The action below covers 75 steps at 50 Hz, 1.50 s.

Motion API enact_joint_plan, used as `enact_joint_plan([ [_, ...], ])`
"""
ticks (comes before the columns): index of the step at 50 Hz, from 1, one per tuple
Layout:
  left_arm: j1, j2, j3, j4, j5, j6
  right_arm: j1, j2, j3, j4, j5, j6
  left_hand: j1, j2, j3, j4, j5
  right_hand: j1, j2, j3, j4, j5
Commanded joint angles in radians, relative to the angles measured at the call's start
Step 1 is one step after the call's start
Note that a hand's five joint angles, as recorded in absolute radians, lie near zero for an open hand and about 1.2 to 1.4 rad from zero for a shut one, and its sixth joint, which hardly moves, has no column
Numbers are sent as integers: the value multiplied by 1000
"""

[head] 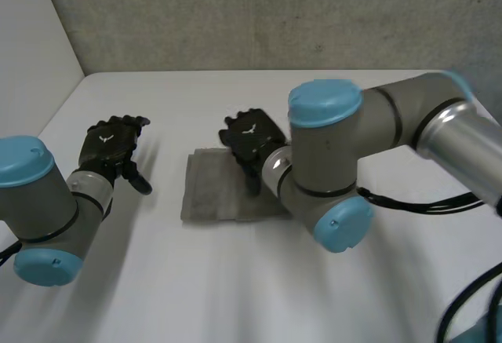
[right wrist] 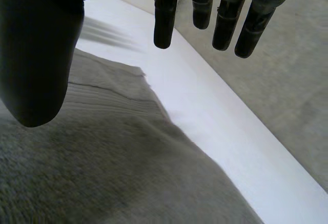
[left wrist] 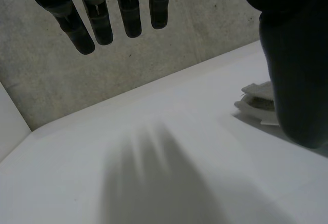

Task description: Fold the towel.

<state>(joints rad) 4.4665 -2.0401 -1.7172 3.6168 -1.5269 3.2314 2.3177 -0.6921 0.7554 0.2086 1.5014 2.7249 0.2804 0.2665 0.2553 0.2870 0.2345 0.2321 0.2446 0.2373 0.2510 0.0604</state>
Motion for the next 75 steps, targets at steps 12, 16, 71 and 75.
enact_joint_plan([
  [12,-62,17,-16,3,4,1,-319,-251,634,-210,-98,-36,-76,-62,-51,-82,-204,-58,-70,-63,-76,-60],
  [16,-70,20,-24,5,4,1,-385,-244,720,-303,-96,-106,-76,-62,-51,-82,-204,-58,-70,-63,-76,-60],
  [71,-193,26,126,-59,-5,-22,-67,-187,263,-61,-47,127,-84,-71,-59,-91,-213,-58,-70,-63,-76,-60],
  [75,-228,-14,149,-104,-5,-22,-93,-184,265,-60,-55,151,-82,-68,-56,-88,-210,-58,-70,-63,-76,-60],
])
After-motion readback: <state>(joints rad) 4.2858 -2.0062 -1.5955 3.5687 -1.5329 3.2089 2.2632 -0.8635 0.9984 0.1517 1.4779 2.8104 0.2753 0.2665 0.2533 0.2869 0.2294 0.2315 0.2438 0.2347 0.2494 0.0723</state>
